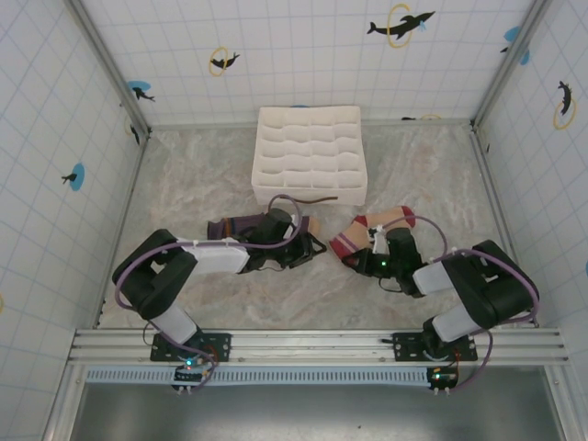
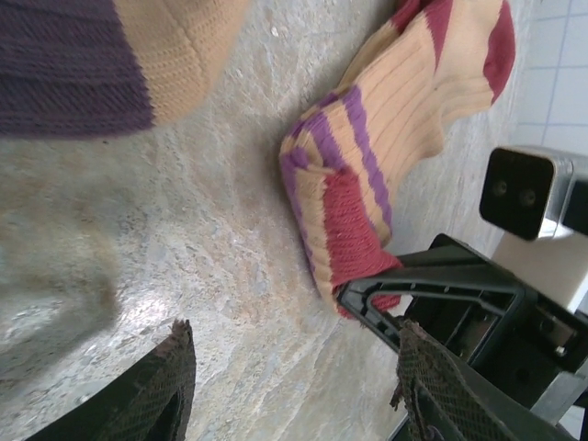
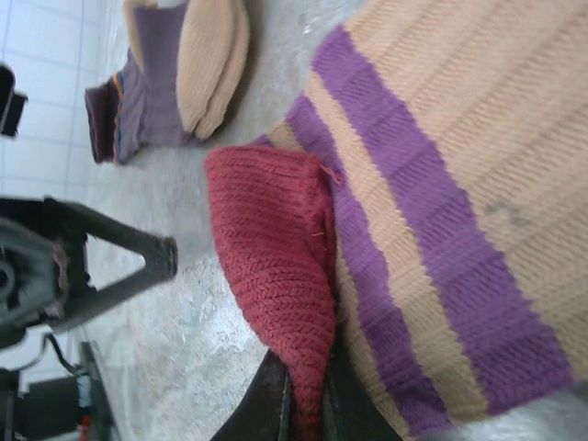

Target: Roll the socks

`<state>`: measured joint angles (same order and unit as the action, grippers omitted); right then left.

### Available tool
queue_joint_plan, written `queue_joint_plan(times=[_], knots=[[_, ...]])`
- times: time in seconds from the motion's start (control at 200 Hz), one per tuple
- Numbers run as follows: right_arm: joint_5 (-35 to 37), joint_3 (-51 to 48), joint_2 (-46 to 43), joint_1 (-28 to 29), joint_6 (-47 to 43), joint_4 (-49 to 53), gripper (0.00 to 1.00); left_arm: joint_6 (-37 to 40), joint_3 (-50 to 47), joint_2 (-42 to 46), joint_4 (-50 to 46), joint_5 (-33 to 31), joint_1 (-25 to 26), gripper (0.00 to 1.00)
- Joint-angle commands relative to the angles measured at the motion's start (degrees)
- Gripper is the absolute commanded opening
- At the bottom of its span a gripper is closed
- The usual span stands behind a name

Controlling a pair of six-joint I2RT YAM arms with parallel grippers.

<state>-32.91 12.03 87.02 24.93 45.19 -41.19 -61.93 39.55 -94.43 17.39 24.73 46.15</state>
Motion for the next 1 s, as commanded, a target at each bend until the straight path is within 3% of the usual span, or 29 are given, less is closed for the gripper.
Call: queue_joint_plan(times=[0.0,0.19,0.375,0.55,0.851,0.996], knots=[[-2.96,0.15,1.96,-1.99,8.25,0.05,0.00,0.13,1.89,-1.88,2.05,-1.08,0.86,0.59],[-4.72,-0.25,3.68,-4.61,15.81,-3.26,0.00,-0.03,3.12,-4.71,4.27,-1.83,1.40,0.57],[-3.03,-0.31,4.08,-6.11,17.49,-0.73,0.00,0.17,6.63,-9.18,5.89,-1.88,1.55,0.52],[-3.51,-0.67,6.15,-6.88,19.21,-2.31,0.00,0.32,9.85,-13.66,7.13,-1.81,1.83,0.46],[-4.45,-0.38,8.41,-7.02,21.25,-5.82,0.00,-0.69,13.44,-18.96,7.40,-2.49,2.80,0.44],[-4.52,0.45,8.86,-7.04,21.28,-6.50,0.00,-1.93,14.09,-20.76,7.40,-2.52,2.89,0.37]])
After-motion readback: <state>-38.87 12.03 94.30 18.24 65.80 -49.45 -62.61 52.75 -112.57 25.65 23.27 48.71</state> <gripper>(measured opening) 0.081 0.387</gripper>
